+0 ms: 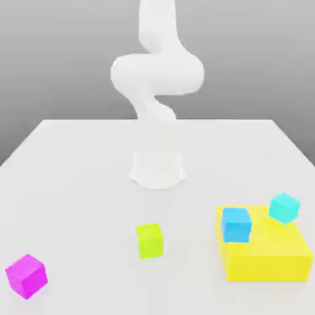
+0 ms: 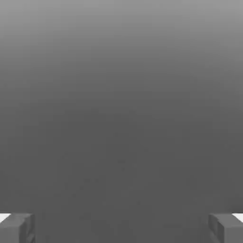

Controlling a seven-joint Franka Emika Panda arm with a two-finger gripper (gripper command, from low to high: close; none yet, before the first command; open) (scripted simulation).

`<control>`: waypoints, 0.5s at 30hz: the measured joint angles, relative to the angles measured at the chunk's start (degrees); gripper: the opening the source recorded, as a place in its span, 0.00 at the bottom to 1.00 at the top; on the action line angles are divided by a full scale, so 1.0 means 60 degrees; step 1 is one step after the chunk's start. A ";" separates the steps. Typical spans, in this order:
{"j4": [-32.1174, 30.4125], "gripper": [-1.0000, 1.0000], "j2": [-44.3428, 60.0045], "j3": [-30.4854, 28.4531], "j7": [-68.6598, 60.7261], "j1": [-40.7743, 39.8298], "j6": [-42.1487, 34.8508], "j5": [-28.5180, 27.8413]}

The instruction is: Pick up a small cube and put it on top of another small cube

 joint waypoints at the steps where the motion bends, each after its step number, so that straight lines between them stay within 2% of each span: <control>1: -0.0304 0.50 0.0290 -0.0012 -0.0084 0.0003 0.0247 -0.0051; 15: -0.4666 0.50 0.4510 -0.0629 -0.1595 0.0104 0.3772 -0.0413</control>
